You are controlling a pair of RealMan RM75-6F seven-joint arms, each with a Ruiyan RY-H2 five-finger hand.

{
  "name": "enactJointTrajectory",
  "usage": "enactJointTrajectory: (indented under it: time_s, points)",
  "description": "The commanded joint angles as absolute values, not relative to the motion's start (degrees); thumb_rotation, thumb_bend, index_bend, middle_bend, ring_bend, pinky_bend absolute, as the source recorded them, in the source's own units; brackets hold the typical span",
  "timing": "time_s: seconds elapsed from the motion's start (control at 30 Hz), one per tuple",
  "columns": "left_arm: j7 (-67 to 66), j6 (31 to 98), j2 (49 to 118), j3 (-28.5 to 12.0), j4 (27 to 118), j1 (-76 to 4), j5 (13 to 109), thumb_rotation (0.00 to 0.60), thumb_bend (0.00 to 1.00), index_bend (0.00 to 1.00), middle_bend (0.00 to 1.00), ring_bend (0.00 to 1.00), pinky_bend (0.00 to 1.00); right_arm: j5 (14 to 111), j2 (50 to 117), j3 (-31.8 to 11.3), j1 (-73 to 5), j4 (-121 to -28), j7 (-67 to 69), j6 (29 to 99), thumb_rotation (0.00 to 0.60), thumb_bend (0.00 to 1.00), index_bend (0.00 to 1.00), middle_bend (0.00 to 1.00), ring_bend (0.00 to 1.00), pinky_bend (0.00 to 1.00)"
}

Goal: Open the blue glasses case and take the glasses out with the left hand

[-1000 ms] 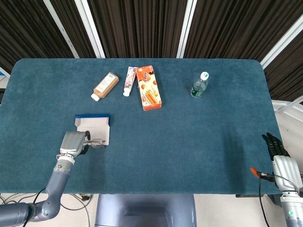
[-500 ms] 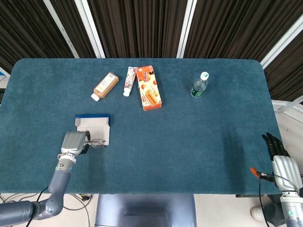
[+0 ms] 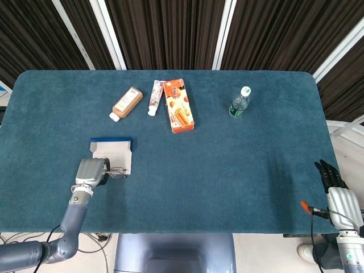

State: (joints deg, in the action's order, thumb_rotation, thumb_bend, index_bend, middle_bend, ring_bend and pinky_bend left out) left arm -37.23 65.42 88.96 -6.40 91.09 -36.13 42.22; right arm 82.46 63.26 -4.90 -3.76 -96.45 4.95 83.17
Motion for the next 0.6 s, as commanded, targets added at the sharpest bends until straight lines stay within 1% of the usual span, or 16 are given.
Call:
enactJointTrajectory:
  time_s: [0.03,0.13,0.37,0.6]
  points:
    - [-36.97,65.45,89.16,-6.57,90.96,-36.13,42.3,0.6,0.42,0.53,1.0,0.91,1.0,82.49,63.25,-4.89,-3.75,-96.47,4.97,83.19,0.6,0.27,0.0,0.0,0.0,0.23]
    - [-36.64,65.52,89.41,-6.65,90.7,-36.08,42.58,0.6,0.43,0.54,1.0,0.91,1.0,82.53,63.22,-4.85,-3.74,-96.48,4.99,83.18,0.6,0.27,0.0,0.0,0.0,0.23]
    - [-36.39,65.52,89.72,-6.67,90.43,-36.0,42.85,0.6,0.49,0.57,1.0,0.92,1.0,82.5,63.19,-4.85,-3.73,-96.52,5.07,83.16,0.6,0.27,0.0,0.0,0.0,0.23]
    - [-36.05,65.78,89.57,-6.78,90.83,-35.84,43.43,0.6,0.5,0.58,1.0,0.92,1.0,82.43,63.2,-4.88,-3.72,-96.56,5.05,83.15,0.6,0.27,0.0,0.0,0.0,0.23]
